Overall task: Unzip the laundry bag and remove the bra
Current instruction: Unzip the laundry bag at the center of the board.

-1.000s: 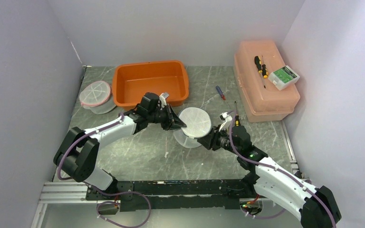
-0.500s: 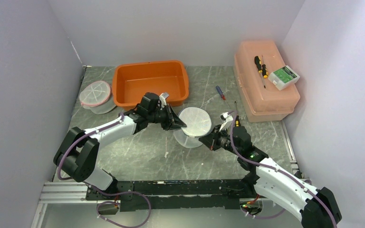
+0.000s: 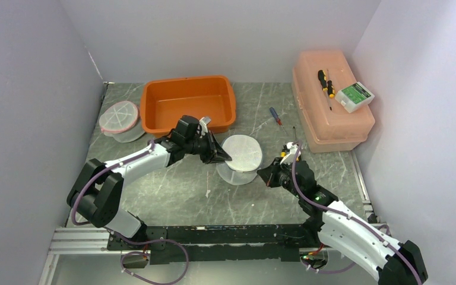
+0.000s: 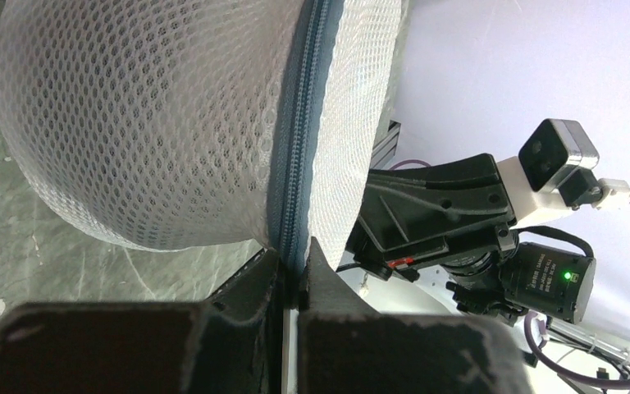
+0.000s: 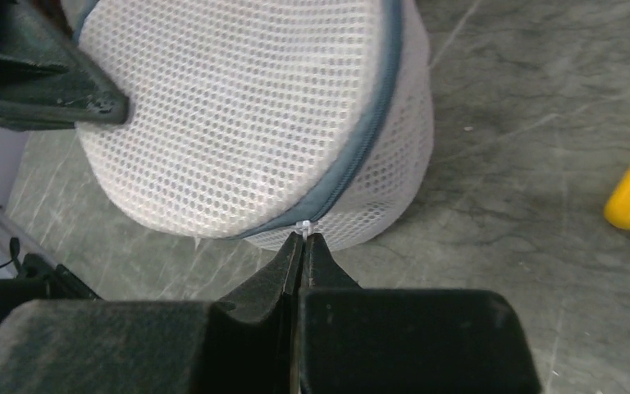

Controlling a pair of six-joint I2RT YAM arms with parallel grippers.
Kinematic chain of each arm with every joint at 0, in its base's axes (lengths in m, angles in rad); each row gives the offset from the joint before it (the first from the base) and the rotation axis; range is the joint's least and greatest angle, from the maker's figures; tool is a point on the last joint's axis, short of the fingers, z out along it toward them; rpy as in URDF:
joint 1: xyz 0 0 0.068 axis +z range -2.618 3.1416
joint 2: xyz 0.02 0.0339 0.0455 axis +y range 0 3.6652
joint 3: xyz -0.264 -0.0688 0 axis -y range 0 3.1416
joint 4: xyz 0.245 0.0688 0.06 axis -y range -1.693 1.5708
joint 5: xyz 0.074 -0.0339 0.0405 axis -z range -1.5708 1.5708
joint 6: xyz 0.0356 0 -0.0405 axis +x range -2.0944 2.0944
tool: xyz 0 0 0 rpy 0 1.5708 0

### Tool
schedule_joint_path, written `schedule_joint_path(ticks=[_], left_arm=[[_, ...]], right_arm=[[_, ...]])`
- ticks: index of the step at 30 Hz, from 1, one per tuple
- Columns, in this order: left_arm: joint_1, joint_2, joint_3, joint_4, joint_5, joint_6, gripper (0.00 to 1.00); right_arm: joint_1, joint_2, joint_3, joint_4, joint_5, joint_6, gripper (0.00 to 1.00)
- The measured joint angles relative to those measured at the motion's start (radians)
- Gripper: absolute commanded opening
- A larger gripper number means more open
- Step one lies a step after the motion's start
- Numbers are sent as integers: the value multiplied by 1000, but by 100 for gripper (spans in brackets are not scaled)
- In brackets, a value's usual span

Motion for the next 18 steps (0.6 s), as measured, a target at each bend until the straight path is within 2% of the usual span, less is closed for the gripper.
schedule_joint_path(ticks=[8, 14, 15, 18], left_arm=[[0, 0, 62, -74, 19, 64, 3], [0, 63, 209, -161, 50, 142, 8], [0, 81, 231, -164, 53, 152, 10], [0, 147, 292, -187, 58, 187, 34]], right_arm=[[4, -78, 2, -81, 75, 11, 0], [4, -164, 0, -111, 58, -21, 0], [4, -169, -2, -111, 52, -24, 0], [2, -179, -21, -111, 35, -24, 0]])
